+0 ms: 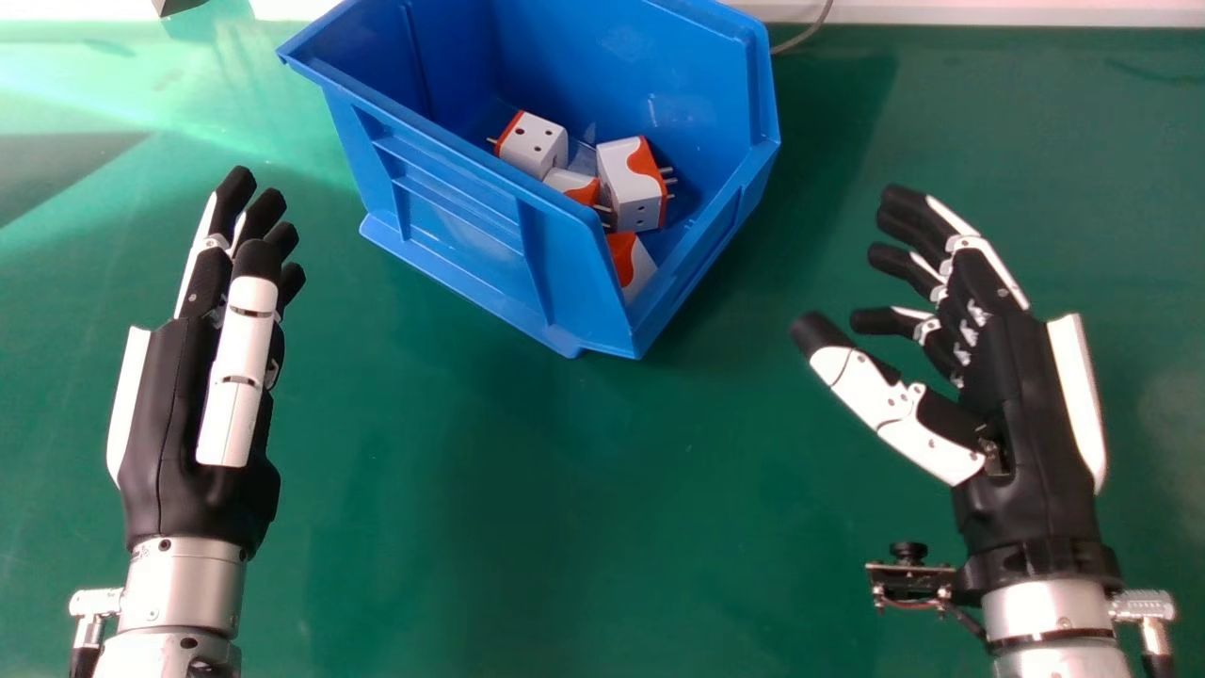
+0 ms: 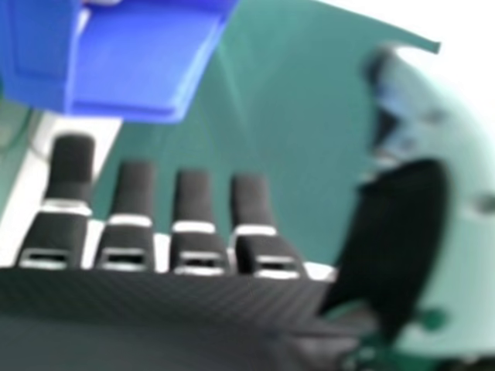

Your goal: Pick all objects and put in blue box

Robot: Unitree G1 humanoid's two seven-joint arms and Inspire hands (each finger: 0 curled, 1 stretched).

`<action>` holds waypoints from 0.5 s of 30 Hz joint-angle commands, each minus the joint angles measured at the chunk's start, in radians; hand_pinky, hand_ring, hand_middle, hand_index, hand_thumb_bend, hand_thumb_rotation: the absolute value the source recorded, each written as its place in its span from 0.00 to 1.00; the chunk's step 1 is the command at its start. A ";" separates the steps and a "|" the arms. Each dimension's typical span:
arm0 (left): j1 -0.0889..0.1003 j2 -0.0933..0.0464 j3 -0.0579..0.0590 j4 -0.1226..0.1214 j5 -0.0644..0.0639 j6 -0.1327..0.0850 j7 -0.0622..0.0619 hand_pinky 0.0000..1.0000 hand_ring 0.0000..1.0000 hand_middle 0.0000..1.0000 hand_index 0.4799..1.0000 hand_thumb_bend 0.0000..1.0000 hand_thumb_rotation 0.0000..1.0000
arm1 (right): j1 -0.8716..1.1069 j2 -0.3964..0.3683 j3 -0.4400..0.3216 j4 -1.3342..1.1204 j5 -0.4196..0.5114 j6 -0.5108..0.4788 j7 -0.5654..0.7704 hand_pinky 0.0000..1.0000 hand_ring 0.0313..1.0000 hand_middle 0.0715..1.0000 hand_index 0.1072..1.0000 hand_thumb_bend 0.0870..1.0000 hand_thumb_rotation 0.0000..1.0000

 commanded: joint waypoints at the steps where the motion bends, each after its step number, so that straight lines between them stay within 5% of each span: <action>1: -0.006 -0.002 0.001 0.001 -0.002 -0.025 0.004 0.98 0.96 0.96 0.93 0.43 0.81 | -0.013 -0.009 -0.023 0.015 0.083 -0.015 0.066 0.87 0.92 0.93 0.92 0.34 0.85; 5: -0.008 -0.005 0.001 0.019 -0.013 -0.035 -0.004 0.99 0.97 0.97 0.94 0.44 0.83 | -0.020 -0.015 -0.042 0.060 0.152 -0.032 0.147 0.92 0.95 0.96 0.95 0.40 0.91; 11: -0.005 -0.002 0.000 0.043 -0.001 -0.056 -0.004 0.99 0.98 0.97 0.95 0.45 0.85 | -0.019 -0.006 -0.072 0.079 0.181 -0.052 0.194 0.96 0.98 0.98 0.98 0.47 0.95; 15: 0.003 -0.001 0.001 0.056 -0.013 -0.067 -0.018 0.99 0.98 0.98 0.96 0.48 0.88 | -0.009 0.000 -0.089 0.079 0.191 -0.070 0.207 0.98 0.99 0.99 0.99 0.50 0.98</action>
